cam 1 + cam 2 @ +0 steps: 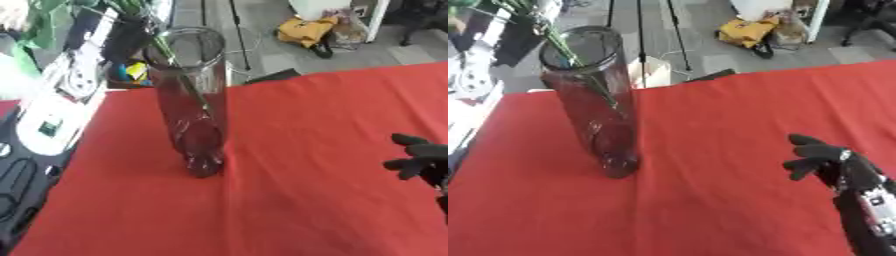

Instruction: Arrange flowers into the vase.

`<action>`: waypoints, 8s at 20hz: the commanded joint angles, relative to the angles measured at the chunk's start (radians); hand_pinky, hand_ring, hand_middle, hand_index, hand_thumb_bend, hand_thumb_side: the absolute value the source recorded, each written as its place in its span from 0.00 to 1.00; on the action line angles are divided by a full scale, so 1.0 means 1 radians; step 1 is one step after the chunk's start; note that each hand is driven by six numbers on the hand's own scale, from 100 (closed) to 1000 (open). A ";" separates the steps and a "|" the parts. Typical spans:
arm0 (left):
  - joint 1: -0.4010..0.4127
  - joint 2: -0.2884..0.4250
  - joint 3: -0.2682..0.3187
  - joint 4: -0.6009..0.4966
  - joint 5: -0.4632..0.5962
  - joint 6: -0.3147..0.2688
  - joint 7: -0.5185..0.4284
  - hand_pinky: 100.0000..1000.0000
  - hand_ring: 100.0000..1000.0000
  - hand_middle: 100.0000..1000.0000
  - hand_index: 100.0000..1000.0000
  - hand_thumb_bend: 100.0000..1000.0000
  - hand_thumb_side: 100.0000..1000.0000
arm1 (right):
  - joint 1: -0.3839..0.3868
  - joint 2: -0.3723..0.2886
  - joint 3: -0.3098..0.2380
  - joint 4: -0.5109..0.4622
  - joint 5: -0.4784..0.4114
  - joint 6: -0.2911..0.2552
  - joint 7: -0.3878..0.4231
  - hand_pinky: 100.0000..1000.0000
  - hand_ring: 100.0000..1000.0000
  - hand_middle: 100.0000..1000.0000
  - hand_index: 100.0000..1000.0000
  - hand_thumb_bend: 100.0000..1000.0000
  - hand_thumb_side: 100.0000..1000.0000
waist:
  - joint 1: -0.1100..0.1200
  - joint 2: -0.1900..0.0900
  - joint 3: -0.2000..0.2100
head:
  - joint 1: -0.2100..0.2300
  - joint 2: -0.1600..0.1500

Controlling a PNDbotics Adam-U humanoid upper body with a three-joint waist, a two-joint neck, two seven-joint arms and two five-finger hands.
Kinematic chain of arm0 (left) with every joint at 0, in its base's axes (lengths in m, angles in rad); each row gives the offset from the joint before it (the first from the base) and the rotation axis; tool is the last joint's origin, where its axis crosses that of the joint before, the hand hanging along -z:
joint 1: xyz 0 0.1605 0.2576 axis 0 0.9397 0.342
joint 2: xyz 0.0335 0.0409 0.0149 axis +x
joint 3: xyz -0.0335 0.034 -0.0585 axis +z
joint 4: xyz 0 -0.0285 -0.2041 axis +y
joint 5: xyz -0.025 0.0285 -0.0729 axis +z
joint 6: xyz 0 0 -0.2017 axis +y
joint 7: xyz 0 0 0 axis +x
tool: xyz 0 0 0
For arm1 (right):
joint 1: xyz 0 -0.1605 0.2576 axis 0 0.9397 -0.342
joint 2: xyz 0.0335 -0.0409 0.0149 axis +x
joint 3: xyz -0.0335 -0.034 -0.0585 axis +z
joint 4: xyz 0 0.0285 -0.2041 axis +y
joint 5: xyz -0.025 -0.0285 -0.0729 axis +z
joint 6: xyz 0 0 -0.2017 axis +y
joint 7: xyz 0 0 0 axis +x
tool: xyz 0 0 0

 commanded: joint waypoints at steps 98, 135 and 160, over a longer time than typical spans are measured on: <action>-0.002 0.159 0.035 0.032 -0.022 -0.108 -0.489 0.87 0.91 0.93 1.00 0.02 1.00 | 0.029 -0.006 0.008 -0.020 -0.054 0.029 0.020 0.67 0.87 0.40 0.70 0.00 1.00 | 0.015 -0.072 0.028 | -0.002 0.026; 0.031 0.194 0.026 0.008 0.136 -0.190 -0.608 0.92 0.92 0.95 1.00 0.80 1.00 | 0.034 -0.002 0.010 -0.020 -0.059 0.033 0.025 0.67 0.87 0.40 0.70 0.00 1.00 | 0.026 -0.083 0.030 | -0.002 0.025; 0.353 0.400 0.066 -0.277 0.160 -0.082 -0.527 0.89 0.89 0.92 1.00 0.42 1.00 | 0.024 0.015 -0.012 -0.020 -0.050 0.023 -0.009 0.67 0.87 0.41 0.70 0.00 1.00 | -0.008 -0.107 0.098 | -0.026 0.094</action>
